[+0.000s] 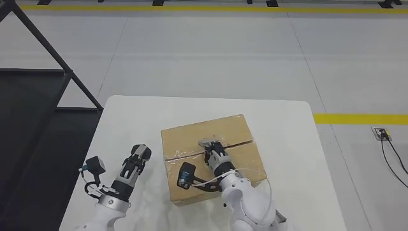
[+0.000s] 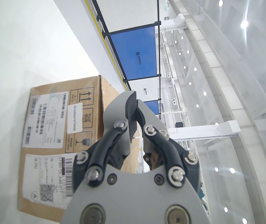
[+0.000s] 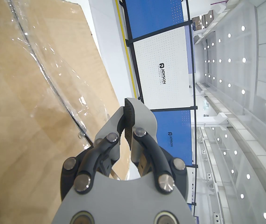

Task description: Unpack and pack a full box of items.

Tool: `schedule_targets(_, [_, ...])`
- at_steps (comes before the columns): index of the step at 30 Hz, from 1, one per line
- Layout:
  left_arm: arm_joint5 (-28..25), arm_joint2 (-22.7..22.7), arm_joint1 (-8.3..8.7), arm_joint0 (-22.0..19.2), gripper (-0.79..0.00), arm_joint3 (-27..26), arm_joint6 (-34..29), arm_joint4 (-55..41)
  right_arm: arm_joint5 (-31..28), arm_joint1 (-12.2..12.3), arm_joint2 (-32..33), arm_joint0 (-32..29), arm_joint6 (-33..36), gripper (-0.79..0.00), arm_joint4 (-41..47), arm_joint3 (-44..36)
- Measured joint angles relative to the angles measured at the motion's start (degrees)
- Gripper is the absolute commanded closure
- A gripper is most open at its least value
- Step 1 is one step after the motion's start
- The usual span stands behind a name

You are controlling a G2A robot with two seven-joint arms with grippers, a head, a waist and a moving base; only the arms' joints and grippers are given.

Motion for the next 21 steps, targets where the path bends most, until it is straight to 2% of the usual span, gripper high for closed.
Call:
schedule_targets(4, [-0.2, -0.2, 0.02, 0.3, 0.000, 0.0, 0.1, -0.1, -1.7, -0.9, -2.1, 3.3, 0.3, 0.000, -0.7, 3.6])
schedule_targets(9, [-0.5, -0.7, 0.05, 0.8, 0.000, 0.0, 0.3, -0.5, -7.0, -1.8, -2.8, 5.7, 2.9, 0.000, 0.1, 6.2])
schedule_targets(16, [-0.6, -0.8, 0.09, 0.7, 0.000, -0.2, -0.1, -0.7, -11.0, -2.2, -1.0, 4.1, 7.6, 0.000, 2.5, 4.9])
schedule_targets(21, [-0.4, -0.5, 0.14, 0.2, 0.000, -0.1, -0.6, -0.4, -11.1, -2.0, 0.7, 1.3, 9.2, 0.000, 1.7, 1.8])
